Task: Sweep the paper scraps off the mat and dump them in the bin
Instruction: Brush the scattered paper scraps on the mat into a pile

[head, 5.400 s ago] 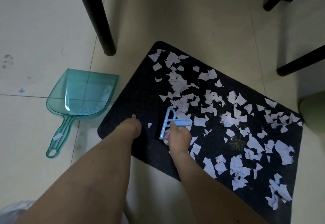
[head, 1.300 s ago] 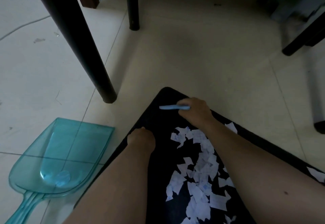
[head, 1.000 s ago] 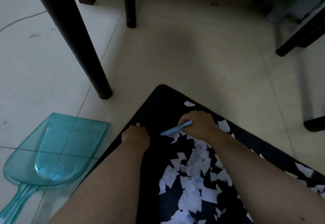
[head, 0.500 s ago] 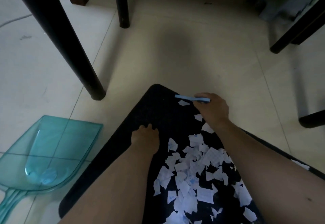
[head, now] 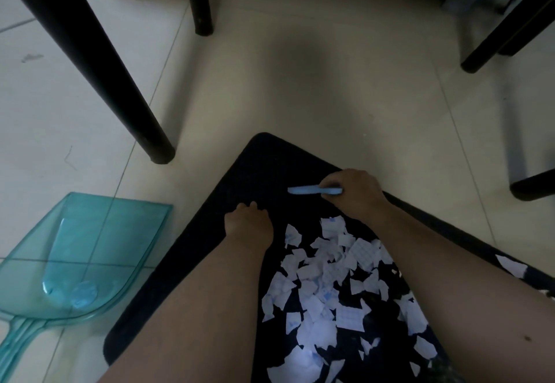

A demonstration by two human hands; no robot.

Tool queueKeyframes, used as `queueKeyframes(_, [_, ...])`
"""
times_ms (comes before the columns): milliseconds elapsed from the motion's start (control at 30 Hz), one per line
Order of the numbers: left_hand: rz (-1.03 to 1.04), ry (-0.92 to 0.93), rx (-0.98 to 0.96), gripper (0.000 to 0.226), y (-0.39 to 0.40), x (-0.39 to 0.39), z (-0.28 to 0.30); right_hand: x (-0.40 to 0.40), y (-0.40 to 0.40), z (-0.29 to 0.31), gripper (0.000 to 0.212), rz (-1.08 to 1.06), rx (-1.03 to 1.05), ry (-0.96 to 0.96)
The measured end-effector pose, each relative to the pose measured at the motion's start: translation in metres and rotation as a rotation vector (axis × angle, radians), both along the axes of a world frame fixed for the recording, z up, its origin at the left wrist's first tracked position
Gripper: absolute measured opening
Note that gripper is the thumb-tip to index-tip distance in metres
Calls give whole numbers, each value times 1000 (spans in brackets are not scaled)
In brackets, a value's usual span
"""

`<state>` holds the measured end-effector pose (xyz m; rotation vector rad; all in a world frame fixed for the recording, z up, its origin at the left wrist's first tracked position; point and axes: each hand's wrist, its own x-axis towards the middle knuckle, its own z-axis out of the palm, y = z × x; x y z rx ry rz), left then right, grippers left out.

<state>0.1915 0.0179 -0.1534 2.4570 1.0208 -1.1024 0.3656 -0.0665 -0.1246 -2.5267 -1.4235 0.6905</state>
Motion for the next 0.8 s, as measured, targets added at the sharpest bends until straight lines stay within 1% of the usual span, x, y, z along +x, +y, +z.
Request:
queueKeyframes(33, [-1, -2, 1, 57, -1, -1, 1, 1, -3, 1, 17, -40, -10, 7])
queueKeyframes(67, [0, -5, 2, 58, -2, -3, 1, 3, -5, 3, 12, -124, 9, 34])
queueKeyframes(100, [1, -12, 2, 59, -3, -4, 2, 5, -5, 6, 13, -234, 36, 45])
queueKeyframes(133, [2, -18, 0, 61, -4, -6, 2, 8, -5, 8, 24, -334, 85, 25])
queueKeyframes(167, [0, -21, -4, 63, -4, -7, 2, 9, -6, 11, 30, -413, 139, 3])
queueKeyframes(200, [-2, -19, -6, 64, -5, -8, 2, 9, -6, 14, 26, -463, 220, 8])
queueKeyframes(233, [-3, -15, -6, 65, -4, -8, 2, 9, -6, 16, 15, -486, 281, 51])
queueKeyframes(267, [-3, -11, -8, 65, -5, -8, 2, 7, -7, 19, 9, -471, 309, 92])
queueKeyframes(333, [6, -7, -11, 64, -5, -7, 2, 3, -7, 16, 18, -344, 240, 111])
queueKeyframes(400, [9, -1, -15, 63, -4, -5, 2, 0, -10, 7, 19, -221, 129, 62])
queueKeyframes(467, [5, 1, -19, 63, -4, -5, 2, -6, -16, 1, 19, -163, 65, 36])
queueKeyframes(600, [-7, 1, 0, 62, -5, -5, 1, -12, -31, 4, 18, -219, 30, 97])
queueKeyframes(733, [-13, 9, 10, 64, -6, -6, -2, -2, -37, 14, 14, -202, -69, 25])
queueKeyframes(800, [-18, 7, 7, 65, -7, -8, -3, 2, -37, 19, 38, -221, -52, -6])
